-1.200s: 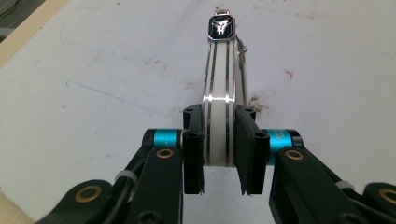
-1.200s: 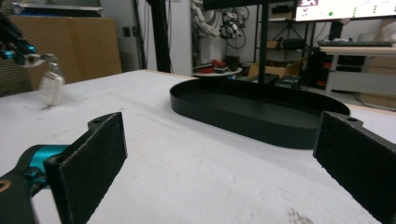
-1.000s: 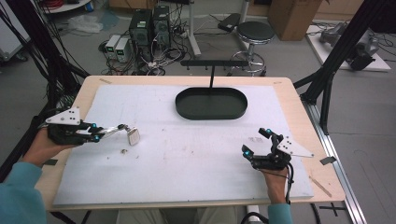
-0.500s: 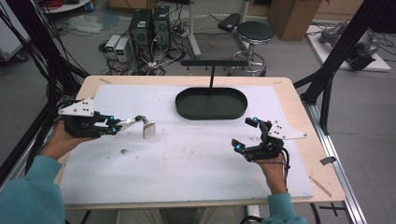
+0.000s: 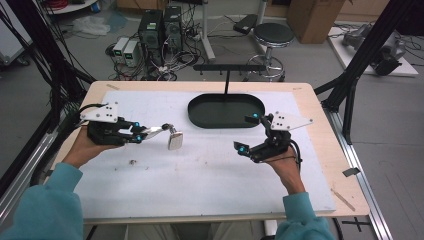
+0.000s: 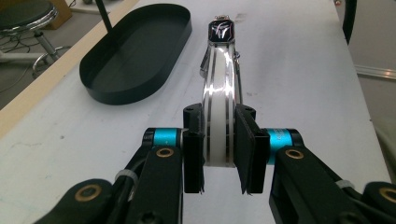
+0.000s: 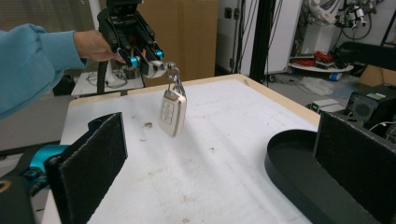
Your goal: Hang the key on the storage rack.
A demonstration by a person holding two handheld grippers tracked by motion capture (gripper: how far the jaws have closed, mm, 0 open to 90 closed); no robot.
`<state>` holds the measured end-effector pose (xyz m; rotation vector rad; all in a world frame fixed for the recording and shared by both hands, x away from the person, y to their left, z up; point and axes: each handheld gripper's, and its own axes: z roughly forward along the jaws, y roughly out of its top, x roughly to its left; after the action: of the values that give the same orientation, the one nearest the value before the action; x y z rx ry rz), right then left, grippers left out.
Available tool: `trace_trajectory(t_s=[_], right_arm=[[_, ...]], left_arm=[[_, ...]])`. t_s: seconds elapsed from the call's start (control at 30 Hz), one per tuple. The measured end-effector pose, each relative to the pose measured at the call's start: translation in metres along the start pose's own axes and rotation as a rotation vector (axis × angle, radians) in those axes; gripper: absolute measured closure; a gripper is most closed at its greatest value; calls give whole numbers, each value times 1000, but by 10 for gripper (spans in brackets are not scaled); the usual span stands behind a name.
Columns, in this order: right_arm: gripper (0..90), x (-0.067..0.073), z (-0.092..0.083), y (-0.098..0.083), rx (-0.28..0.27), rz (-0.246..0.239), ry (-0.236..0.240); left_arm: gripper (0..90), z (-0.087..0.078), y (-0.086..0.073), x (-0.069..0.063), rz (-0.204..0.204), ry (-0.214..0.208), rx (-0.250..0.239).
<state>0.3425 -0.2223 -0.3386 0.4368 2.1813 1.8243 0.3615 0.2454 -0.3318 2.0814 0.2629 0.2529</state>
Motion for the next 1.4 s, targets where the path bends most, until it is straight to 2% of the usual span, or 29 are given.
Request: trace_trajectory(t_s=[0.13,0.2,0.23,0.4,0.57,0.6,0.73,0.8,0.97,1.03,1.07,1.1,1.17,1.27,1.3,1.4], right_arm=[[21,-5,9,12,20,-3,22],[21,-6,11,13,27,-4,31],[21,-8,16,16,40,-8,50],[21,-13,28,21,71,-13,79],[22,-15,38,26,108,-32,108],[23,-15,43,29,133,-42,121],[51,-15,53,35,169,-62,150],[53,-16,57,38,197,-80,180],[61,-15,67,43,251,-118,203],[94,-15,71,44,266,-122,219],[138,-14,72,44,278,-118,230],[148,-15,77,46,288,-134,243],[151,-14,78,47,300,-130,246],[208,-11,87,51,328,-136,265],[236,-12,89,52,330,-156,271],[255,-9,96,53,361,-161,283]], left_arm=[[745,8,6,-2,10,-16,-15],[745,11,9,-2,1,-27,-42],[745,12,12,-1,11,-23,-37],[744,24,27,-2,36,-48,-41],[745,33,34,-4,39,-66,-53],[745,36,35,-4,37,-76,-52],[744,45,38,-6,50,-91,-32],[745,50,40,-7,58,-94,-21],[745,56,44,-7,66,-111,-18],[745,58,46,-7,74,-113,-15],[744,58,47,-8,75,-116,-11],[745,59,47,-8,77,-116,-7],[744,61,47,-9,76,-118,-13],[745,62,47,-10,87,-121,-1],[744,62,47,-10,87,-121,-1],[744,64,46,-11,82,-119,1]])
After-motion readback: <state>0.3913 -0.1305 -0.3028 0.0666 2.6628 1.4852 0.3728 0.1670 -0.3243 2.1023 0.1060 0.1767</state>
